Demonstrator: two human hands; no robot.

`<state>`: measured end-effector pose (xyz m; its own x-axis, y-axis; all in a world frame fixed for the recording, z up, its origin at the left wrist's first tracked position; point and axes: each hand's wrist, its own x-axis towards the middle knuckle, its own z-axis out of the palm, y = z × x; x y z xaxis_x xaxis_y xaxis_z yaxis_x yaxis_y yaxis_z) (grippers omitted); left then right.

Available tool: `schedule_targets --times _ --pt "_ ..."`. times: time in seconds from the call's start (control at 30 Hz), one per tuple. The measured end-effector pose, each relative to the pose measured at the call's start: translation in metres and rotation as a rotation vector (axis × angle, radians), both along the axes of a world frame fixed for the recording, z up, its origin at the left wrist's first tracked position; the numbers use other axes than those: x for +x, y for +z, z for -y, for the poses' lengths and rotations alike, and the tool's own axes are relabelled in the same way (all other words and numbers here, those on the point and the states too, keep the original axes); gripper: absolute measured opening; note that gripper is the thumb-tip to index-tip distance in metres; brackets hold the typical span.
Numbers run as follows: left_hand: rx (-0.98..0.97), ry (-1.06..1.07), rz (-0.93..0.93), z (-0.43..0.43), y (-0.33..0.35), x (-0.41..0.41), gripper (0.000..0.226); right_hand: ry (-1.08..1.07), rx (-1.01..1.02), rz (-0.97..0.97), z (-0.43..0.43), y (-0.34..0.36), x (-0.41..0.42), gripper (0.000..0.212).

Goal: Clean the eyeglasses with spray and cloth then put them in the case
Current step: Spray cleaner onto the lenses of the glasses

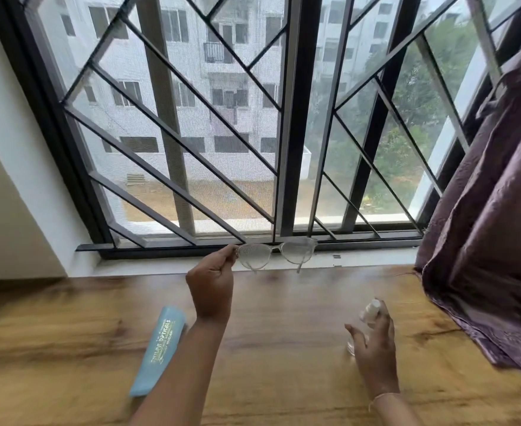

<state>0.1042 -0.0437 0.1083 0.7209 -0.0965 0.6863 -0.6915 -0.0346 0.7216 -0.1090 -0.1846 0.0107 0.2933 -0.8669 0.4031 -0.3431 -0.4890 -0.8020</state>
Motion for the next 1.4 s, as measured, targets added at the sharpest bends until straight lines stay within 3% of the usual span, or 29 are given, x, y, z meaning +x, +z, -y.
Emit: schedule_targets --times 0.2,0.3,0.43,0.53,0.67,0.77,0.93,1.1,1.23,1.33,1.4 --pt "-0.28 -0.237 -0.555 0.007 0.004 -0.013 0.035 -0.068 -0.015 0.118 -0.009 0.001 0.002 0.087" --pt "-0.423 -0.329 -0.773 0.011 0.006 -0.02 0.03 -0.196 -0.143 0.138 -0.016 0.01 0.009 0.089" --pt "-0.575 -0.481 -1.025 0.014 0.011 -0.037 0.025 -0.179 -0.284 0.178 -0.035 0.034 0.029 0.083" --pt "-0.688 -0.6 -1.197 0.017 0.015 -0.051 0.022 -0.093 -0.078 0.317 -0.055 0.054 0.044 0.078" --pt "-0.784 -0.711 -1.405 0.02 0.015 -0.065 0.02 0.334 0.469 0.701 -0.07 0.078 0.061 0.05" --pt "-0.791 -0.749 -1.495 0.018 0.012 -0.072 0.021 0.48 0.533 0.773 -0.069 0.087 0.068 0.043" --pt "-0.709 -0.798 -1.516 0.014 0.009 -0.071 0.022 0.517 0.477 0.781 -0.066 0.092 0.072 0.014" --pt "-0.291 -0.814 -1.409 -0.002 -0.001 -0.049 0.017 0.397 0.239 0.574 -0.047 0.1 0.069 0.026" --pt "-0.28 -0.489 -1.123 -0.034 -0.001 -0.006 0.016 0.339 -0.045 0.351 -0.025 0.107 0.06 0.024" --pt "-0.279 -0.502 -0.864 -0.058 0.022 0.012 0.018 0.293 -0.203 0.24 -0.014 0.11 0.053 0.02" --pt "-0.113 -0.529 -0.639 -0.065 0.035 0.013 0.036 0.273 -0.275 0.197 -0.011 0.112 0.049 0.021"
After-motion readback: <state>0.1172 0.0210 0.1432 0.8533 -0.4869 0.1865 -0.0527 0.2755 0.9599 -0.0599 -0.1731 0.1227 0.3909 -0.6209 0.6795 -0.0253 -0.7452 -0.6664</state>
